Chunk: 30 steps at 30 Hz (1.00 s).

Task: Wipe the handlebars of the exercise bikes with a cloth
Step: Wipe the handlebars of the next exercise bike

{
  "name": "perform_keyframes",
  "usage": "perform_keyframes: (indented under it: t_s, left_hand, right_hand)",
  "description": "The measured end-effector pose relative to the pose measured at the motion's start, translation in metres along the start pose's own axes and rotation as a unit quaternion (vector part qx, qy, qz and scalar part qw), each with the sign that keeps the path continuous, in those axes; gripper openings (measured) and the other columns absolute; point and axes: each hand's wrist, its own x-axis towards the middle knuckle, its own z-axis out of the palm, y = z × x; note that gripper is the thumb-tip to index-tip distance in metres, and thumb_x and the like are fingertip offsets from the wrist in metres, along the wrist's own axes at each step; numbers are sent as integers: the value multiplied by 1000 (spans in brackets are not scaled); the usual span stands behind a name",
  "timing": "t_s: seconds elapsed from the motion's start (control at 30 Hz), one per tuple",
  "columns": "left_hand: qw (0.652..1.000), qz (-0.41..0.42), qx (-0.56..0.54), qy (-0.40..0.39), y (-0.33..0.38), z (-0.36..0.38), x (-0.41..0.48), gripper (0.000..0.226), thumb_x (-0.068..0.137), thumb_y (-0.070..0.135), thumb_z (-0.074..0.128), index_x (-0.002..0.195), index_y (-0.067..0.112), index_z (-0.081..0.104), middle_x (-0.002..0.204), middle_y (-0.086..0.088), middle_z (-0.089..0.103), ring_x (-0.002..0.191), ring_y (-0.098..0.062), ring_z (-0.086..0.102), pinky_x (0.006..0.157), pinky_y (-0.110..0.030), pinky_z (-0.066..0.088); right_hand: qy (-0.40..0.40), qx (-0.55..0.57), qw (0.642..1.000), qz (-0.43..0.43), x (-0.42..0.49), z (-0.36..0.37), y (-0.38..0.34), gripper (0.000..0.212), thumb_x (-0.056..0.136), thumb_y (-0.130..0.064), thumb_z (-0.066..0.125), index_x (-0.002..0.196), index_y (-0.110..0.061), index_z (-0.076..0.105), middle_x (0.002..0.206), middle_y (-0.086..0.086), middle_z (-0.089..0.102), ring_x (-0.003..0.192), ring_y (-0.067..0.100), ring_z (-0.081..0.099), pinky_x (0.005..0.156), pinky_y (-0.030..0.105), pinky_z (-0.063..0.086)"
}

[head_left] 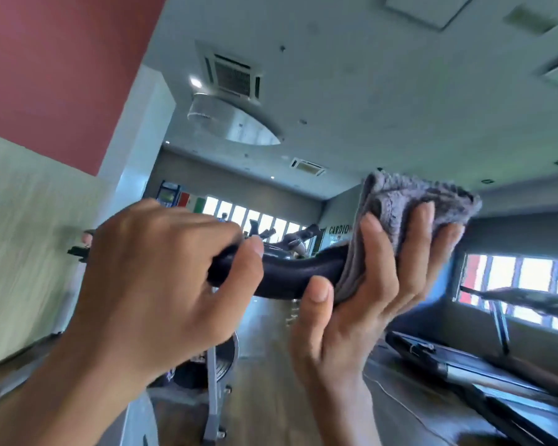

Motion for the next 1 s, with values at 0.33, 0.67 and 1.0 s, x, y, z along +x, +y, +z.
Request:
perform_keyframes:
  t_s: [0.33,0.67,1.0]
  left_hand:
    - [997,30,6,76,4,2,5,34,91,35,41,57,30,40,48,9,32,46,-16,31,55,-33,21]
    - [996,46,6,80,-1,5,3,42,93,34,40,56,20,54,48,6,44,46,-20,38,54,-34,23]
    - [995,70,-48,59,-16,0,-3,37,97,34,39,76,17,65,70,10,57,65,-14,49,65,-32,23]
  right_hand:
    - [124,194,944,235,-4,32,-54,53,101,-27,35,146,-1,24,157,24,0,150,31,5,121,43,14]
    - [127,164,946,250,12,19,-53,50,103,-38,28,145,-12,34,161,15,4,151,29,0,122,50,8]
    - [137,216,901,351,20,14,-71,54,98,-27,33,150,-20,27,164,-2,-3,148,-1,3,116,14,11]
